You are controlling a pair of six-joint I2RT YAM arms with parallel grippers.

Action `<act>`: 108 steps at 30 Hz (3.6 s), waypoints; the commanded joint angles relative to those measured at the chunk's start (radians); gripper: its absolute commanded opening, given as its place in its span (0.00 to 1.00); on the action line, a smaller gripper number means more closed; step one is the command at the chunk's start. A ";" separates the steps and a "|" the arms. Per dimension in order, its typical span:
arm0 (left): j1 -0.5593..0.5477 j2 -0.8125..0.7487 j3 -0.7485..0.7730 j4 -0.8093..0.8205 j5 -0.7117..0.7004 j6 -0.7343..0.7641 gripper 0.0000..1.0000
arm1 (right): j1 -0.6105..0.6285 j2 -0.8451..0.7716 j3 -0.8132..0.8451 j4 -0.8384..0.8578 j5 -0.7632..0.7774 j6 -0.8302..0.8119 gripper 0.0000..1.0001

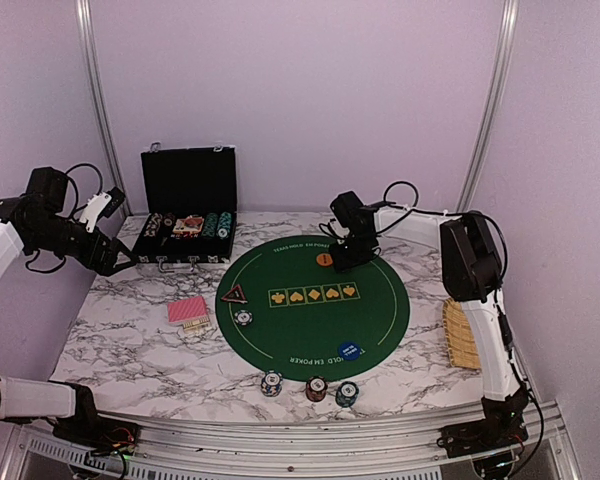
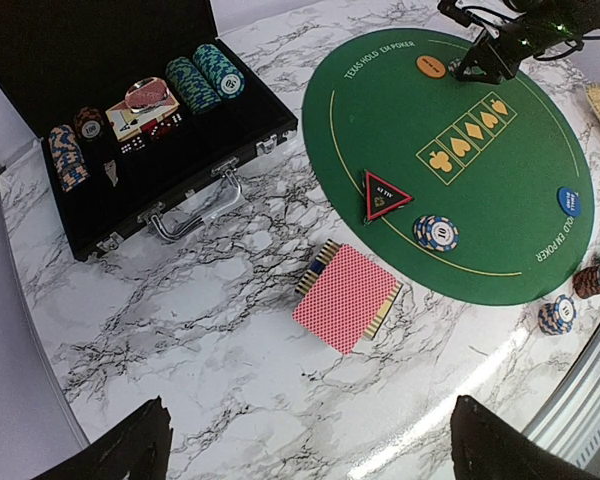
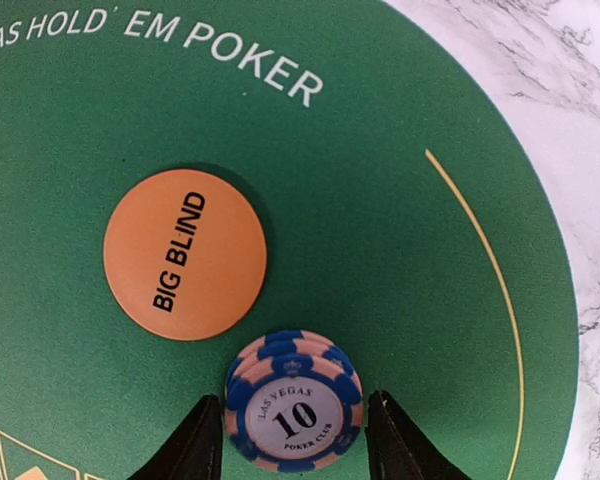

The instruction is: Distribute texas hold em gaming equipment

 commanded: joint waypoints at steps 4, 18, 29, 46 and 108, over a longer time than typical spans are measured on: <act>-0.003 -0.004 0.015 -0.032 0.000 0.008 0.99 | -0.006 -0.001 0.081 -0.032 0.010 -0.003 0.55; -0.003 -0.014 0.022 -0.036 -0.001 0.002 0.99 | 0.153 -0.332 -0.144 -0.005 0.041 0.005 0.61; -0.003 -0.014 0.026 -0.039 0.014 -0.004 0.99 | 0.581 -0.542 -0.394 -0.059 -0.074 0.044 0.88; -0.003 -0.018 0.024 -0.041 0.024 -0.009 0.99 | 0.733 -0.348 -0.378 -0.039 -0.197 0.030 0.94; -0.003 -0.013 0.034 -0.042 0.014 0.007 0.99 | 0.700 -0.365 -0.301 -0.100 -0.186 0.024 0.03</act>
